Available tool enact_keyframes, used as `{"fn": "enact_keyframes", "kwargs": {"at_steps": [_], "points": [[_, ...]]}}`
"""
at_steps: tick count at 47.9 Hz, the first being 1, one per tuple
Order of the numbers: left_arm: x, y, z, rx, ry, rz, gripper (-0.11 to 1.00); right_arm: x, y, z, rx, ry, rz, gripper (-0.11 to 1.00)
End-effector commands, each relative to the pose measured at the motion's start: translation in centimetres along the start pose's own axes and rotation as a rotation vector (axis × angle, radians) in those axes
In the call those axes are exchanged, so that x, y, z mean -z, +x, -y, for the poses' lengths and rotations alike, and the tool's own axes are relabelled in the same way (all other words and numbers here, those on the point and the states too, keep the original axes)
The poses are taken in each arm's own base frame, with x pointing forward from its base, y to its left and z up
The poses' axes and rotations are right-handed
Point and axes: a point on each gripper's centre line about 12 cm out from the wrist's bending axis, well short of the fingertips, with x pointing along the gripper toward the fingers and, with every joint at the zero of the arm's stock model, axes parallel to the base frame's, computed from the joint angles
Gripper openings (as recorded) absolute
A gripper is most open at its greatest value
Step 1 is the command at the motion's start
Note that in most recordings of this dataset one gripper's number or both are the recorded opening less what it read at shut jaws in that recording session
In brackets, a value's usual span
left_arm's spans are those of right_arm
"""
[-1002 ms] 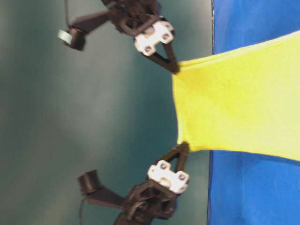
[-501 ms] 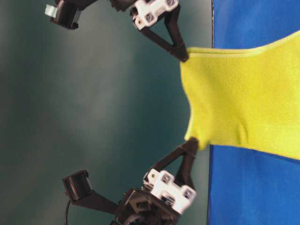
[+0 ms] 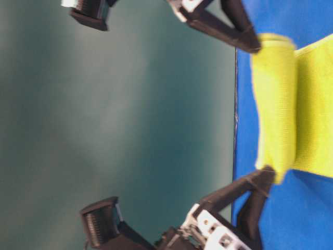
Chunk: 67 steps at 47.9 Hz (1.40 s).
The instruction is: Fold a vertical towel.
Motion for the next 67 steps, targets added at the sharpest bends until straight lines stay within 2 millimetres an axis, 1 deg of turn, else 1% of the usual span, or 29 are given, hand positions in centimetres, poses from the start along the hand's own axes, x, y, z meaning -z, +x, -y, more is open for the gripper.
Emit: {"fn": "enact_keyframes", "kwargs": {"at_steps": [1, 5, 10, 21, 32, 34, 35, 36, 39, 42, 43, 45, 50, 53, 56, 60, 67], "points": [[-0.4, 0.2, 0.6, 0.014, 0.007, 0.011, 0.03, -0.3, 0.5, -0.6, -0.013, 0.001, 0.005, 0.05], [0.0, 0.7, 1.0, 0.022, 0.013, 0.003, 0.03, 0.1, 1.0, -0.7, -0.015, -0.003, -0.010, 0.05], [0.3, 1.2, 1.0, 0.021, 0.014, 0.000, 0.03, 0.5, 1.5, -0.7, -0.014, -0.003, -0.029, 0.05], [1.0, 2.3, 1.0, 0.020, 0.014, 0.014, 0.03, 0.5, 1.7, -0.7, -0.014, -0.003, -0.010, 0.05], [1.1, 2.5, 1.0, 0.021, 0.014, 0.022, 0.04, 0.4, 2.1, -0.9, -0.018, -0.007, -0.011, 0.06], [1.1, 2.5, 1.0, 0.022, 0.015, 0.022, 0.06, 0.3, 2.2, -1.2, -0.024, -0.012, -0.010, 0.07], [1.0, 2.4, 1.1, 0.023, 0.016, 0.023, 0.07, 0.3, 2.2, -1.3, -0.028, -0.015, -0.011, 0.08], [1.0, 2.4, 1.1, 0.024, 0.015, 0.022, 0.10, 0.3, 2.2, -1.5, -0.032, -0.019, -0.013, 0.12], [1.1, 2.4, 1.6, 0.034, 0.024, 0.020, 0.18, 0.5, 2.2, -2.2, -0.047, -0.033, -0.022, 0.30], [1.1, 2.4, 2.2, 0.048, 0.035, 0.020, 0.31, 0.7, 2.2, -3.0, -0.065, -0.049, -0.031, 0.49], [1.2, 2.4, 2.4, 0.053, 0.039, 0.017, 0.34, 0.7, 2.1, -3.3, -0.072, -0.055, -0.033, 0.53], [1.1, 2.3, 3.0, 0.064, 0.048, 0.018, 0.39, 0.8, 2.0, -4.1, -0.090, -0.070, -0.038, 0.56], [1.2, 2.1, 4.4, 0.095, 0.074, 0.020, 0.48, 0.9, 1.9, -5.6, -0.125, -0.097, -0.045, 0.51], [1.1, 1.9, 5.1, 0.112, 0.093, 0.022, 0.51, 1.0, 1.8, -6.4, -0.143, -0.109, -0.048, 0.47], [0.9, 1.6, 5.8, 0.126, 0.107, 0.028, 0.51, 1.0, 1.6, -7.2, -0.160, -0.106, -0.056, 0.46], [0.4, 0.8, 6.2, 0.138, 0.115, 0.034, 0.51, 0.8, 1.2, -7.6, -0.170, -0.092, -0.060, 0.46], [-1.1, -1.2, 6.2, 0.141, 0.113, 0.044, 0.51, -0.8, -0.2, -7.7, -0.179, -0.073, -0.019, 0.46]]}}
